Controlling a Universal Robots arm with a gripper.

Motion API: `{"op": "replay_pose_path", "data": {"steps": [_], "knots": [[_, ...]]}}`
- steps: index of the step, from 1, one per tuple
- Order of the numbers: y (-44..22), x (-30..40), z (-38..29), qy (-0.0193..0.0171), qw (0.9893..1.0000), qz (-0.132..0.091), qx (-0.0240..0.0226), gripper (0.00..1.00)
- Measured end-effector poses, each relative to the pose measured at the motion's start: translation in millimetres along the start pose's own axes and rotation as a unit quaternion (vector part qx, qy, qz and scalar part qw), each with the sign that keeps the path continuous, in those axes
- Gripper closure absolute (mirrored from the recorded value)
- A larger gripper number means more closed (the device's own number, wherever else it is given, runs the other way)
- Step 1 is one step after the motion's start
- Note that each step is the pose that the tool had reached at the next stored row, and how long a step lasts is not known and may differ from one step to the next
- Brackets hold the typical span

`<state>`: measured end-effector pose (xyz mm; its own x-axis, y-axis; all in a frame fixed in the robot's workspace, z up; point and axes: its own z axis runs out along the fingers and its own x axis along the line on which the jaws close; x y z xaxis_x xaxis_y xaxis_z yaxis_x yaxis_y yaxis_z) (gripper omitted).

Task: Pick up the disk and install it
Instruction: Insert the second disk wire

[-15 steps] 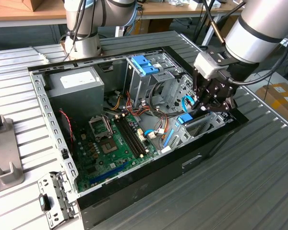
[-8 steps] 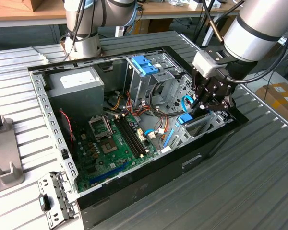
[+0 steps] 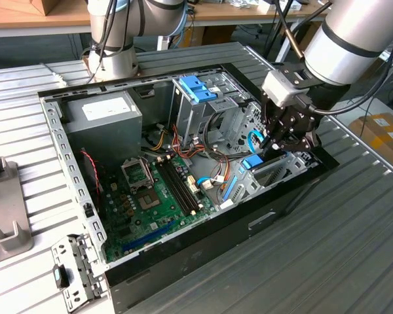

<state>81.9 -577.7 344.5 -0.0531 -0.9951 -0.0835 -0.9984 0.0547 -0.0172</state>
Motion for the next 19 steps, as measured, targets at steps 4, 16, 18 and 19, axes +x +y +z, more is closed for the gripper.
{"op": "replay_pose_path", "data": {"steps": [4, 16, 18, 19], "knots": [[-1.2, 2.4, -3.0, -0.0005, 0.9998, -0.021, -0.0023, 0.84], [-1.0, 4.0, 10.9, -0.0003, 0.9998, -0.021, -0.0023, 0.71], [-1.0, 4.4, 10.7, -0.0028, 0.9998, -0.021, -0.0023, 0.71], [-1.0, 4.6, 10.4, -0.0053, 0.9998, -0.021, -0.0024, 0.71]]}}
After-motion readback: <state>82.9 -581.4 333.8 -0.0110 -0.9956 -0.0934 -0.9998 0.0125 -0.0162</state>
